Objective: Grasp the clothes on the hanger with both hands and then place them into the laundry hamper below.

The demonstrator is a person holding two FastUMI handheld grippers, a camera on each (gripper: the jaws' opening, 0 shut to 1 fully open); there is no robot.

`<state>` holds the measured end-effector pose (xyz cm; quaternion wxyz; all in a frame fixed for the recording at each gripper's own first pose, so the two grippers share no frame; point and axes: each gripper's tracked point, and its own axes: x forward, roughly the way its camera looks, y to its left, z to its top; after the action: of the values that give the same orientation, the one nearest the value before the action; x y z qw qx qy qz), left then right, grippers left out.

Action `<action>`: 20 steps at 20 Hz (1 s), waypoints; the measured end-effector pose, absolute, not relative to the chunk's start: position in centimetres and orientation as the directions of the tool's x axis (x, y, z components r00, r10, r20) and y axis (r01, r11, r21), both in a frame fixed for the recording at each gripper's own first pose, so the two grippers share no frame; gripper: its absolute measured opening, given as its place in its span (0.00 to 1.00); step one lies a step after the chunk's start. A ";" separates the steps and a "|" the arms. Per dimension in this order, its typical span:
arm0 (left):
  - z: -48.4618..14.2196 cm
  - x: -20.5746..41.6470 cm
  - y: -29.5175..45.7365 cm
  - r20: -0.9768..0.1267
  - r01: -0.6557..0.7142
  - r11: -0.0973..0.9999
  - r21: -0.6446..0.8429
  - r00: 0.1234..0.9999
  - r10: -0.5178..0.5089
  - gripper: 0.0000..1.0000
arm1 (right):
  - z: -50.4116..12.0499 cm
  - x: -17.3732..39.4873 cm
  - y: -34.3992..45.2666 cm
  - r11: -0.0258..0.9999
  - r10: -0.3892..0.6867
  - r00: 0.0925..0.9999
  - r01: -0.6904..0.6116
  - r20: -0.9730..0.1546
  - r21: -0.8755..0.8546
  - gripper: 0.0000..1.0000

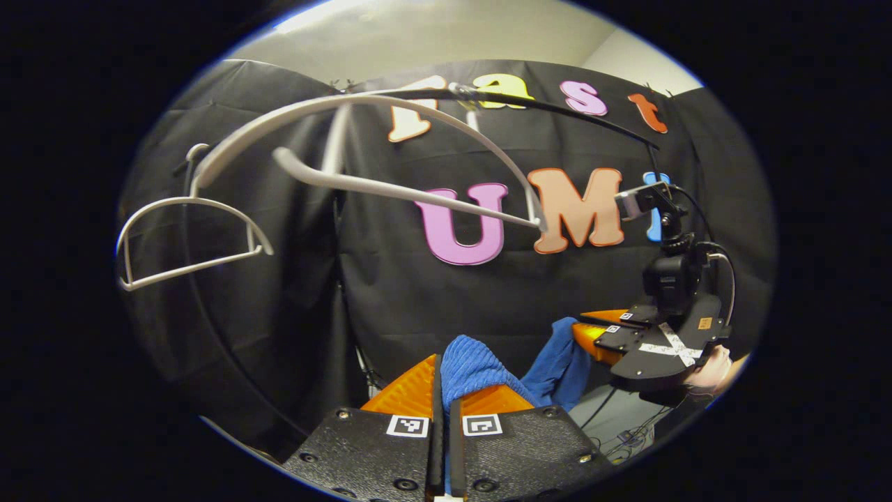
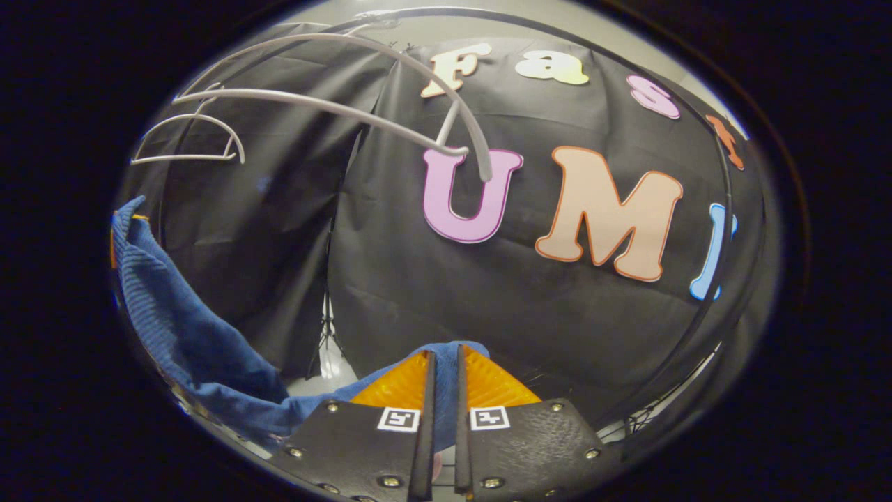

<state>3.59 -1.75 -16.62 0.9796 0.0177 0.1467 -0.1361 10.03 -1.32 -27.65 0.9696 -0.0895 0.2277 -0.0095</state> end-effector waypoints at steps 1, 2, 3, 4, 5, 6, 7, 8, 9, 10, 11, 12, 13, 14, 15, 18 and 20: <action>-17.0 3.8 -2.8 -0.295 0.298 0.954 -0.017 0.911 -0.290 0.04 | -28.3 9.6 -1.4 0.984 -0.061 0.890 -0.023 -0.452 -0.177 0.12; -17.5 4.1 -3.7 -0.302 0.323 0.946 -0.028 0.899 -0.316 0.04 | -29.1 9.0 -1.5 0.984 -0.064 0.881 -0.022 -0.468 -0.175 0.12; -18.3 4.3 -4.6 -0.309 0.347 0.937 -0.037 0.888 -0.341 0.04 | -29.9 8.5 -1.6 0.985 -0.066 0.872 -0.021 -0.486 -0.171 0.14; -18.9 4.6 -5.4 -0.315 0.370 0.928 -0.049 0.876 -0.366 0.04 | -30.9 7.8 -1.8 0.986 -0.070 0.861 -0.018 -0.504 -0.167 0.13; -19.7 4.6 -5.9 -0.323 0.387 0.920 -0.063 0.864 -0.386 0.04 | -32.0 7.1 -1.9 0.986 -0.072 0.848 -0.017 -0.525 -0.164 0.14; -20.6 5.0 -6.3 -0.339 0.400 0.913 -0.081 0.850 -0.403 0.04 | -33.4 6.2 -2.1 0.987 -0.075 0.830 -0.018 -0.552 -0.161 0.13; -21.7 5.3 -6.8 -0.361 0.404 0.910 -0.095 0.838 -0.409 0.04 | -34.5 5.4 -2.2 0.987 -0.078 0.813 -0.019 -0.577 -0.161 0.14; -22.8 5.5 -7.1 -0.384 0.405 0.908 -0.109 0.825 -0.414 0.04 | -35.4 4.7 -2.2 0.987 -0.078 0.800 -0.022 -0.594 -0.160 0.13; -24.0 5.3 -7.2 -0.403 0.403 0.908 -0.118 0.816 -0.415 0.04 | -36.1 4.3 -2.5 0.986 -0.082 0.792 -0.022 -0.605 -0.163 0.13; -25.1 5.4 -7.4 -0.425 0.405 0.906 -0.120 0.804 -0.416 0.04 | -37.1 3.6 -2.5 0.987 -0.078 0.778 -0.028 -0.623 -0.159 0.13; -26.5 5.3 -7.6 -0.457 0.408 0.905 -0.122 0.786 -0.416 0.04 | -37.9 3.0 -2.4 0.988 -0.073 0.762 -0.034 -0.644 -0.152 0.13; -28.0 5.1 -8.0 -0.488 0.413 0.903 -0.120 0.767 -0.416 0.04 | -38.6 2.5 -2.4 0.988 -0.070 0.751 -0.037 -0.657 -0.147 0.13; -29.9 4.6 -8.5 -0.532 0.424 0.898 -0.118 0.737 -0.418 0.04 | -39.2 1.9 -2.4 0.989 -0.066 0.739 -0.039 -0.670 -0.142 0.13; -31.7 3.8 -8.6 -0.572 0.433 0.894 -0.117 0.707 -0.417 0.07 | -39.9 1.5 -2.3 0.990 -0.060 0.729 -0.042 -0.682 -0.133 0.12; -33.2 3.4 -8.7 -0.599 0.444 0.888 -0.121 0.681 -0.422 0.07 | -40.2 1.1 -2.2 0.991 -0.059 0.723 -0.043 -0.689 -0.130 0.13; -35.0 1.9 -8.7 -0.637 0.465 0.877 -0.119 0.642 -0.427 0.33 | -40.7 0.4 -2.3 0.991 -0.059 0.710 -0.042 -0.701 -0.126 0.13; -35.5 2.2 -8.7 -0.637 0.473 0.874 -0.115 0.640 -0.430 0.36 | -40.9 0.1 -2.4 0.992 -0.061 0.707 -0.036 -0.705 -0.123 0.12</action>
<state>2.17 -8.68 -35.50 0.9049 0.0309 0.3436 -0.2493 0.08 -2.42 -40.91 0.9216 -0.0637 0.3829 -0.0067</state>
